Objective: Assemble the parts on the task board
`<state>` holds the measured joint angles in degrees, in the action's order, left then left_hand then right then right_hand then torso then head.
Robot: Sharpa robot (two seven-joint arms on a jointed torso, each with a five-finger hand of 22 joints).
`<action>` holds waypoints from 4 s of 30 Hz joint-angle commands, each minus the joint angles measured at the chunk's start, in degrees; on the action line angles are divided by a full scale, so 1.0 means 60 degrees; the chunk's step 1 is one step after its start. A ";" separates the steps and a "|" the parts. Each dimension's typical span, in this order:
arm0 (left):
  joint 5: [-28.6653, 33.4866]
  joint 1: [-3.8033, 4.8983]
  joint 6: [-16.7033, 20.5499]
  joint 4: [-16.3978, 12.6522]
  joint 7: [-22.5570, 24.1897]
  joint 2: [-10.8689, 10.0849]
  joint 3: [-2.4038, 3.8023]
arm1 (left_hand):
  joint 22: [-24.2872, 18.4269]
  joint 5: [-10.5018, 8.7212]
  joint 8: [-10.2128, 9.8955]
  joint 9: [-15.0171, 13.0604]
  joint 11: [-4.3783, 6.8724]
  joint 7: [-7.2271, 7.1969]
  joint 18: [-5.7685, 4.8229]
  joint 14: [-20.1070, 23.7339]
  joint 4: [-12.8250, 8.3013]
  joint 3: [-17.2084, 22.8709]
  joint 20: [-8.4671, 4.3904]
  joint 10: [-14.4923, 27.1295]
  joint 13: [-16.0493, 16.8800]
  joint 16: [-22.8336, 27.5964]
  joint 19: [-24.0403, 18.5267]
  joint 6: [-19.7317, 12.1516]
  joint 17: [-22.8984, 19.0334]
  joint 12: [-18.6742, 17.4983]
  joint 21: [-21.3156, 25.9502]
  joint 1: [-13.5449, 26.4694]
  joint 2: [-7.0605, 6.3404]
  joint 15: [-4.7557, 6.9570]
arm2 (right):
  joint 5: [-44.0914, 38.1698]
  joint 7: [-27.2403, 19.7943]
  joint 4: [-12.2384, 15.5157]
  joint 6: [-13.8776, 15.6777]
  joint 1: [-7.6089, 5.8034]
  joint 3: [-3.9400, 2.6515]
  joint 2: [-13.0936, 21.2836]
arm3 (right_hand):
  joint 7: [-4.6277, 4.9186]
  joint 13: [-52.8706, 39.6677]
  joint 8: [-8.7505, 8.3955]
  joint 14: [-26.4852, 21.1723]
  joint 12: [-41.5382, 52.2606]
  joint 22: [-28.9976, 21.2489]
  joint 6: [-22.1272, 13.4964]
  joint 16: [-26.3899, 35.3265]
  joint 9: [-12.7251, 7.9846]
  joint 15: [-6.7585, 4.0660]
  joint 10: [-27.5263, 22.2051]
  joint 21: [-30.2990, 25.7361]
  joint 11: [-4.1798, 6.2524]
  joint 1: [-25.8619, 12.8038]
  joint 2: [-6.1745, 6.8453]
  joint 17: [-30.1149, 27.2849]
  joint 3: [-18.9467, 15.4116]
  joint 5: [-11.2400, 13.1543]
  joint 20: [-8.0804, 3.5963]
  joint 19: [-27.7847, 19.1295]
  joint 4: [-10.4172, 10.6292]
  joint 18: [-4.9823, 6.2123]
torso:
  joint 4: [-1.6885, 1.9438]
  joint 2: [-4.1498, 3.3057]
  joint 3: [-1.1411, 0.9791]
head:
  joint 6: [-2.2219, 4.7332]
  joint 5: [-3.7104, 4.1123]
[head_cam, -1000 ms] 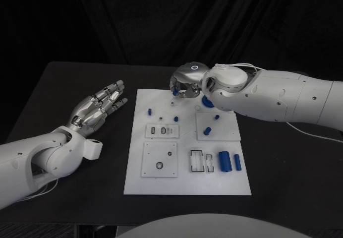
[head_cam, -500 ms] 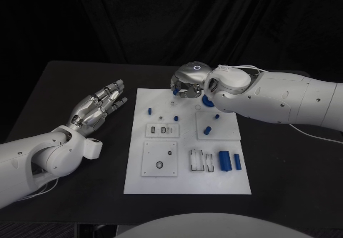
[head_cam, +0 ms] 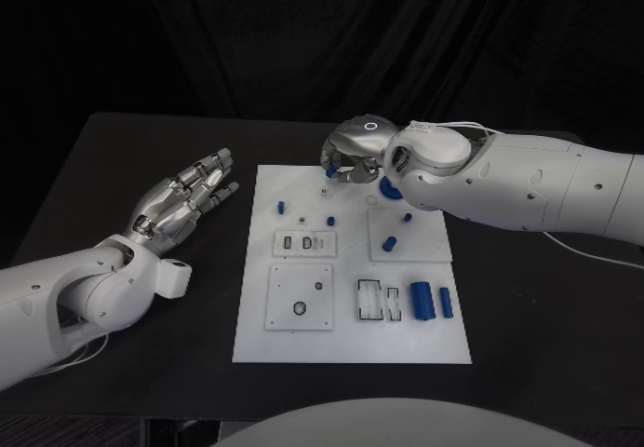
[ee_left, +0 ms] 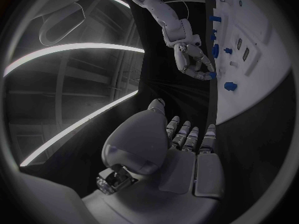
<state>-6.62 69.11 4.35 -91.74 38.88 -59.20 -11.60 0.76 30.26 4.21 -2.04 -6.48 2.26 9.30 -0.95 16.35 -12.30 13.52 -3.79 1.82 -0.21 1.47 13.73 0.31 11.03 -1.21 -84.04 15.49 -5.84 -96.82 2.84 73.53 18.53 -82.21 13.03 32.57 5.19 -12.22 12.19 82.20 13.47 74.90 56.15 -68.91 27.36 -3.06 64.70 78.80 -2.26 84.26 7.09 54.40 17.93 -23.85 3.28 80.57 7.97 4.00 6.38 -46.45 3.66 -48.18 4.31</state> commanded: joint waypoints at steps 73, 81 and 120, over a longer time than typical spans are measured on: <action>-0.0015 0.0021 -0.0182 0.0010 0.1444 -0.0024 -0.0060 | -0.0004 0.0187 0.0008 -0.0013 0.0017 0.0152 0.0184 0.0024 -0.0135 0.0120 0.0110 0.0072 -0.0011 -0.0036 -0.0010 0.0112 0.0002 -0.0040 -0.0020 -0.0271 0.0046 -0.0131 | 0.0636 0.1196 0.2070 0.0151 -0.0308 0.0191 0.3604 | 0.0012 -1.1907 -0.1338 0.0438 1.1939 0.0553 -0.0949 -0.1762 -0.2559 -0.0014 0.3088 -0.0864 0.0336 -0.1786 -0.0252 0.3356 -0.1949 0.2883 0.0003 -0.0081 0.1341 0.0046 | -0.0032 -0.0008 -0.0013 | 0.0013 0.0109; -0.0015 0.0021 -0.0190 0.0018 0.1429 -0.0051 -0.0067 | -0.0003 0.0210 0.0007 -0.0012 0.0024 0.0165 0.0185 0.0021 -0.0150 0.0134 0.0112 0.0072 -0.0011 -0.0038 -0.0008 0.0112 0.0003 -0.0035 -0.0021 -0.0292 0.0047 -0.0134 | 0.0642 0.1125 0.1972 0.0288 -0.0098 0.0192 0.3525 | 0.0044 -1.2964 -0.1359 0.1245 1.2755 0.1513 -0.0775 -0.3396 -0.2561 -0.0048 0.4217 0.0407 0.0338 -0.1698 -0.0189 0.5752 -0.2060 0.2872 -0.0052 0.0727 0.1398 -0.0261 | -0.0005 0.0001 -0.0005 | -0.0045 0.0108; -0.0015 0.0019 -0.0293 0.0109 0.1381 0.0001 -0.0082 | 0.0002 0.0242 -0.0005 -0.0008 0.0031 0.0187 0.0186 0.0017 -0.0183 0.0163 0.0126 0.0091 -0.0016 -0.0040 0.0004 0.0085 0.0005 -0.0063 -0.0032 -0.0335 0.0041 -0.0147 | 0.0644 0.1340 0.1648 -0.0149 0.0260 0.0190 0.3109 | 0.0127 -1.2964 -0.1262 0.1261 1.2755 0.1634 -0.0521 -0.3432 -0.2519 0.0001 0.4217 0.0498 0.0274 -0.1268 -0.0234 0.5813 -0.1992 0.2429 -0.0010 0.0765 0.1189 -0.0279 | -0.0013 0.0011 0.0003 | -0.0061 0.0111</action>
<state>-6.63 69.11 3.44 -91.04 38.90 -59.33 -12.11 0.76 31.43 4.21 -2.03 -6.28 3.08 9.31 -0.84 15.56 -11.51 13.94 -3.60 1.82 -0.21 1.47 14.14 0.31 11.03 -1.21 -85.51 15.59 -6.36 -92.80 9.40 83.50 18.42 -80.86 14.21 51.29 5.89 -74.93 4.40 83.75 89.86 74.92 52.60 -89.44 12.18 -3.17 83.94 81.87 -0.41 76.30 5.56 74.93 6.10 -9.31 2.97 83.75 15.39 2.65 6.30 -46.36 3.71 -48.54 4.95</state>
